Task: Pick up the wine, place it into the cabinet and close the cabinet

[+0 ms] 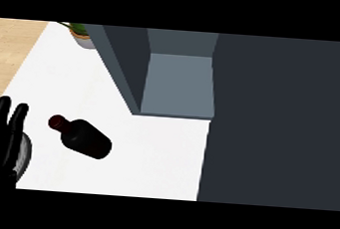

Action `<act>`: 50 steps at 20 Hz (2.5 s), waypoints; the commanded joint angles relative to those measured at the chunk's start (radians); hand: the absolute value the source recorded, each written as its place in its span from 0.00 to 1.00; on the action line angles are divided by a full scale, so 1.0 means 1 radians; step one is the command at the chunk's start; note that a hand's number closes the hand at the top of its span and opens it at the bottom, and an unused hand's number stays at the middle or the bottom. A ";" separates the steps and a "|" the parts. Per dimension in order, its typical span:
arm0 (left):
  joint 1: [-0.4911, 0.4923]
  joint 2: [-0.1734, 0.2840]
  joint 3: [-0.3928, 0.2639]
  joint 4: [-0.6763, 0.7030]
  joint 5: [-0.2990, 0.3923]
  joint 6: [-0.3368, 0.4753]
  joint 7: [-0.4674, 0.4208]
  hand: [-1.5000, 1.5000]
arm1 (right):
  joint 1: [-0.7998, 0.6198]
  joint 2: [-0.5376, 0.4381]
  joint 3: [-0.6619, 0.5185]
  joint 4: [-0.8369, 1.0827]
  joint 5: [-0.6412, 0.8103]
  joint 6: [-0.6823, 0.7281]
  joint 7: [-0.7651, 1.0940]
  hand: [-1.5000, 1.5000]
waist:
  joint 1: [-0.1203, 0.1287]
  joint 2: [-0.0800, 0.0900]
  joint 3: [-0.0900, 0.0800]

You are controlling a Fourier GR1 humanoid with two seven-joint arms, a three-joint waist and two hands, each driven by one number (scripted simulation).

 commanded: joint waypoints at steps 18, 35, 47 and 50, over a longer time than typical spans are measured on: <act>-0.264 0.013 0.095 0.058 -0.108 0.107 0.284 0.00 | -0.376 -0.043 -0.049 -0.160 -0.038 -0.175 0.474 0.00 | -0.004 0.000 -0.001; -0.035 0.015 0.180 0.220 0.049 0.062 -0.044 0.00 | -0.466 -0.039 -0.042 -0.187 0.014 -0.210 0.588 0.00 | -0.002 -0.001 -0.001; 0.043 0.004 0.253 0.457 0.185 0.015 -0.295 0.00 | -0.548 -0.063 -0.114 -0.175 -0.024 -0.226 0.645 0.00 | -0.004 -0.001 -0.002; 0.058 -0.001 0.257 0.505 0.211 0.009 -0.352 0.00 | -0.616 -0.104 -0.135 -0.128 -0.061 -0.206 0.688 0.00 | -0.003 -0.001 -0.002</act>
